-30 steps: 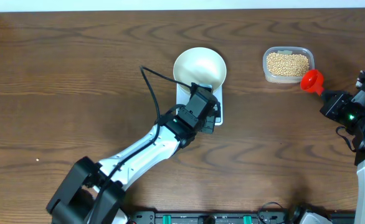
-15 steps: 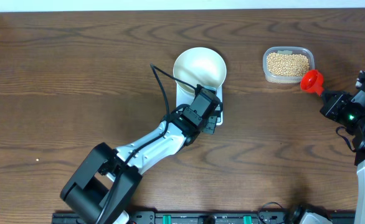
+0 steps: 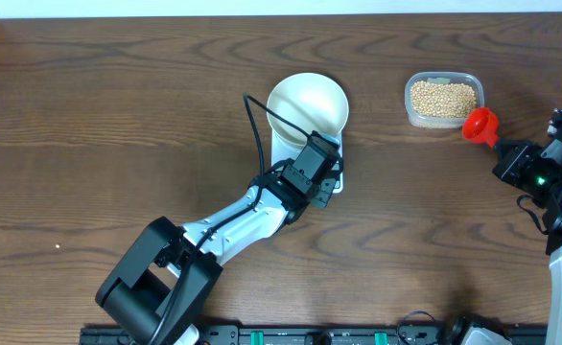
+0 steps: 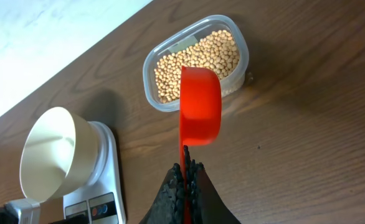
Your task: Scoop item into bowl and weigh 50g on scale
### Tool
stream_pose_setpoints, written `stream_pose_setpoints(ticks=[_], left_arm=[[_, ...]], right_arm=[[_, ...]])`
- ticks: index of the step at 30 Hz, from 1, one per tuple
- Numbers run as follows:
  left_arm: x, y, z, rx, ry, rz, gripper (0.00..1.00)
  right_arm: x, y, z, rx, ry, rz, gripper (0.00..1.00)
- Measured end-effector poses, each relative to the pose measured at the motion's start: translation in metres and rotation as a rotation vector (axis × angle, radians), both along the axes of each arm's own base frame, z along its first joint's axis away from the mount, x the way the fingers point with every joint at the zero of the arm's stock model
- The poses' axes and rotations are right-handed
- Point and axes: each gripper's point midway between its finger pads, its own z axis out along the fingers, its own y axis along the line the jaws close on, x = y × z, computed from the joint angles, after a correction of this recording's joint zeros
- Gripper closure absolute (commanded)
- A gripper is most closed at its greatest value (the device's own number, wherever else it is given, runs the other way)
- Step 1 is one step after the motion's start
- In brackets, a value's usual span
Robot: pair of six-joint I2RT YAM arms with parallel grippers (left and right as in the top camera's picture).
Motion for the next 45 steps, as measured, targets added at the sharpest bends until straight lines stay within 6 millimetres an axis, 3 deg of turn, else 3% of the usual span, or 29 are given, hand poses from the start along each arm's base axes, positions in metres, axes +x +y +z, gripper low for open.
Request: stream_pose_setpoints(ticks=[25,33,45], left_arm=[[0.01,0.001,0.006,0.014,-0.058,0.003,0.93],[0.008,0.002,-0.013,0.043,-0.025,0.002,0.93],[0.012,0.003,-0.014,0.035,-0.034,0.011,0.93]], right_arm=[[0.0,0.0,0.0,-0.006,0.0,0.005,0.99],[0.0,0.0,0.0,-0.006,0.0,0.005,0.99],[0.0,0.0,0.0,-0.008,0.0,0.008,0.99]])
